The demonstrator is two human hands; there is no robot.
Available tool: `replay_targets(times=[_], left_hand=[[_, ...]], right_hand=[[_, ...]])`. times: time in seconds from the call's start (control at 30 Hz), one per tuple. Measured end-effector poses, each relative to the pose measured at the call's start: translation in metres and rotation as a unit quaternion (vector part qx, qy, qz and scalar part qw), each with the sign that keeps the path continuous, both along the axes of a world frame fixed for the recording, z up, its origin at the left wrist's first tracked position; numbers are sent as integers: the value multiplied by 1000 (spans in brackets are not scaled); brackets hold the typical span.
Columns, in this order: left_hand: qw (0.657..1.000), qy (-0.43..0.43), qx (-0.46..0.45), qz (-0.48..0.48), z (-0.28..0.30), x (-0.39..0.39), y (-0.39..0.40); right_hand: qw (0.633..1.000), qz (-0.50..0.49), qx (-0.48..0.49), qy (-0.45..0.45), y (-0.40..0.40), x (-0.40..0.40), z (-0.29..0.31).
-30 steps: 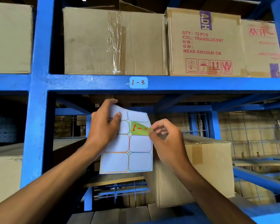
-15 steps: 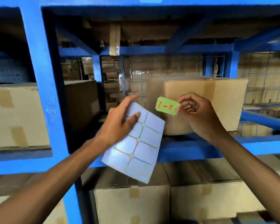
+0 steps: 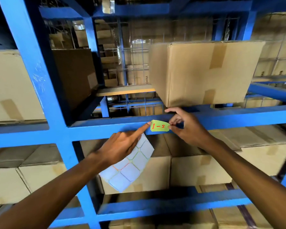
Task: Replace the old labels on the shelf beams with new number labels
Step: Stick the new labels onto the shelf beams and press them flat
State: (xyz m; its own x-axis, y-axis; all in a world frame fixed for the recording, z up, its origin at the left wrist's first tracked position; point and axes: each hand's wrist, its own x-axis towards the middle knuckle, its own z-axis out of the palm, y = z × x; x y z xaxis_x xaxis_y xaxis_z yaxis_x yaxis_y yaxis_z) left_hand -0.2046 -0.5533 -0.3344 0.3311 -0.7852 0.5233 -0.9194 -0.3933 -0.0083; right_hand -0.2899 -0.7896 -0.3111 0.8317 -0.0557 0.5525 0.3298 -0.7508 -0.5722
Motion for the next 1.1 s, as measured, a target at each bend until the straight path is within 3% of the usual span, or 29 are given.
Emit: replay_targets(times=[0.17,0.8,1.1], left_hand=[[999,8,46,18,-5,3,-1],[977,-91,162,104,-12,14,-18],[977,-98,163,101,-12,15,-18]], right_hand=[[999,-12,-38,15,-2,7,-7],[994,-37,-101,13,-2,11,-13],[997,-37,-66,15,-4,11,-15]])
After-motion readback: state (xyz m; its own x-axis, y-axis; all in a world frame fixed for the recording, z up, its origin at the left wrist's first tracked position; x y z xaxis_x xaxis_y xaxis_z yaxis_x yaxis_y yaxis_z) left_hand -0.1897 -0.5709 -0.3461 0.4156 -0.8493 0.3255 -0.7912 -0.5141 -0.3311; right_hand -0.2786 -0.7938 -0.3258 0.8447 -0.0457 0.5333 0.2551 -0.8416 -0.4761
